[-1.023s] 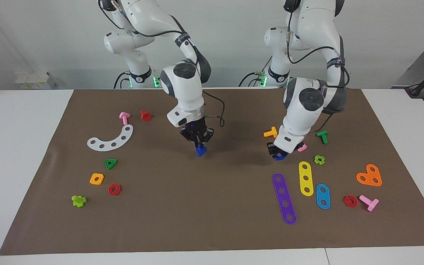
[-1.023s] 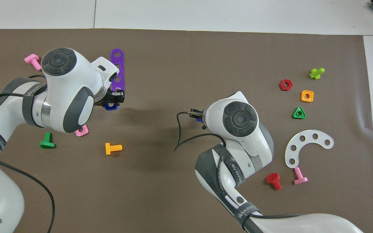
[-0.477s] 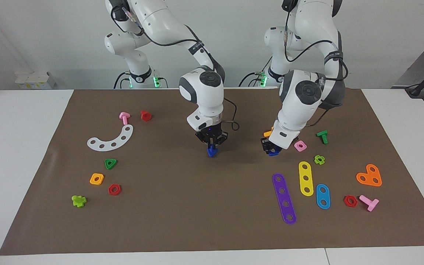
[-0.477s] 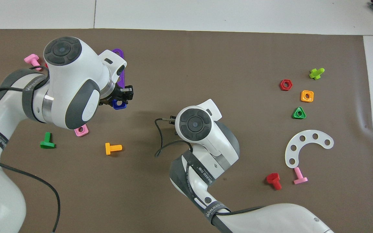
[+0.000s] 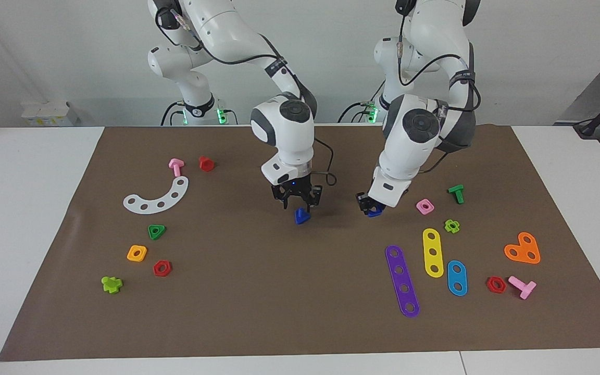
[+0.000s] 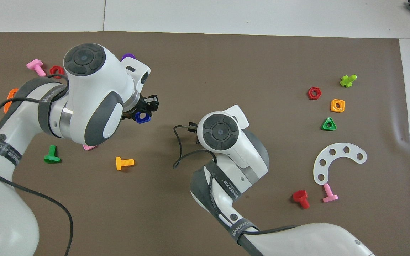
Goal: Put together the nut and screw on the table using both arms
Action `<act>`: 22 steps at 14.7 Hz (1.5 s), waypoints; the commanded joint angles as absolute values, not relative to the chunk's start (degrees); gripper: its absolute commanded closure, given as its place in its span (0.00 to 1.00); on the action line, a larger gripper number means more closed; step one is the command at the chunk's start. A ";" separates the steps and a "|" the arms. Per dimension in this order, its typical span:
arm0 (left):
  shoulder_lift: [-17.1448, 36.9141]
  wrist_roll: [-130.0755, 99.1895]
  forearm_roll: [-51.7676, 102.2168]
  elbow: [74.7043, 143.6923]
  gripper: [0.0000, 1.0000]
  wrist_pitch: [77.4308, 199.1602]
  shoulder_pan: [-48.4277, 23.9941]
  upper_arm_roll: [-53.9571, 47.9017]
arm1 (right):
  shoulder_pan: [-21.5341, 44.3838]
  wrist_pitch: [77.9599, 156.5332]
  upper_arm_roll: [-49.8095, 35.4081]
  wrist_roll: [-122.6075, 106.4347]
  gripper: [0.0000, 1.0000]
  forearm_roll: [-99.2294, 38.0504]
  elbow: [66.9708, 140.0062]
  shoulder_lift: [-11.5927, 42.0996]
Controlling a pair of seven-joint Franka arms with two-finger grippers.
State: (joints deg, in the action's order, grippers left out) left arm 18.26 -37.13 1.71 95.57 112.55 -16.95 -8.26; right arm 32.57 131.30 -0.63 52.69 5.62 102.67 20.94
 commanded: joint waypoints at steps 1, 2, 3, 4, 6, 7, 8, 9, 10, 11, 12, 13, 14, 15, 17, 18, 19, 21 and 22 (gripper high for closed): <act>19.07 -46.54 2.37 95.01 1.00 117.66 -22.39 -7.21 | 27.62 128.85 -1.14 51.34 0.00 6.33 104.40 15.66; 19.33 -49.71 2.29 95.01 1.00 118.90 -23.63 -7.21 | 25.34 128.67 -1.23 48.46 0.00 5.63 105.55 13.73; 19.86 -51.57 2.37 94.84 1.00 119.44 -25.38 -7.29 | 23.22 127.80 -1.23 45.47 0.00 5.45 105.99 12.32; 20.65 -53.07 2.37 94.75 1.00 120.05 -27.23 -7.21 | 21.46 126.40 -1.23 42.74 0.00 5.36 105.82 11.61; 22.40 -56.06 2.37 94.48 1.00 122.42 -30.05 -7.21 | 17.86 124.81 -1.32 38.17 0.00 5.36 105.56 9.51; 22.93 -56.51 2.29 94.57 1.00 123.48 -31.02 -7.21 | 15.93 123.24 -1.32 35.45 0.00 5.36 105.56 8.27; 23.64 -56.60 2.29 94.57 1.00 123.75 -31.90 -7.21 | 14.08 121.48 -1.32 32.11 0.00 5.01 105.56 6.96; 24.34 -56.95 2.29 94.57 1.00 124.10 -32.69 -7.12 | 12.06 120.07 -1.32 28.51 0.00 3.18 105.56 5.46; 24.78 -57.39 2.20 94.74 1.00 125.15 -33.04 -7.12 | 9.78 118.49 -1.23 24.82 0.00 1.16 105.38 4.14; 25.22 -57.39 2.11 94.92 1.00 126.29 -33.13 -7.12 | 8.02 116.82 -1.23 21.57 0.00 0.53 105.03 3.35; 25.75 -57.39 2.11 95.10 1.00 126.47 -33.13 -7.12 | 6.78 115.15 -1.14 19.53 0.00 0.44 104.16 2.73; 25.84 -57.39 1.85 95.36 1.00 126.47 -33.22 -7.12 | 5.81 113.31 -1.06 18.82 0.00 0.53 103.11 2.38; 25.84 -57.39 1.85 95.62 1.00 126.47 -33.48 -7.12 | 5.19 111.55 -1.05 17.76 0.00 0.53 102.05 1.94; 25.84 -57.39 1.85 96.23 1.00 126.47 -33.49 -7.12 | 4.66 110.23 -0.97 16.54 0.00 0.44 101.00 1.67; 25.84 -57.39 1.85 97.55 1.00 126.65 -34.27 -7.12 | 3.43 106.81 -0.88 14.07 0.00 0.44 98.37 1.49; 25.84 -57.39 1.85 97.99 1.00 127.52 -34.36 -7.12 | 2.99 104.18 -0.88 13.02 0.00 0.44 96.17 1.58; 25.75 -57.39 1.85 98.78 1.00 128.23 -34.37 -7.12 | 2.55 102.06 -0.88 11.79 0.00 0.44 94.33 1.67; 25.58 -57.39 1.85 100.45 1.00 129.81 -34.72 -7.12 | 1.67 98.89 -0.88 9.59 0.00 0.44 92.47 1.58; 25.49 -57.39 1.85 100.81 1.00 130.34 -34.72 -7.12 | 1.32 97.57 -0.88 8.62 0.00 0.44 91.94 1.58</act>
State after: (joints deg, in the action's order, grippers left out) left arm 26.23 -56.86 1.72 98.62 127.88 -33.61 -8.10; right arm 2.93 100.53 -0.31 11.70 1.63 94.00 1.23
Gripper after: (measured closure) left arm 0.537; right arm 0.000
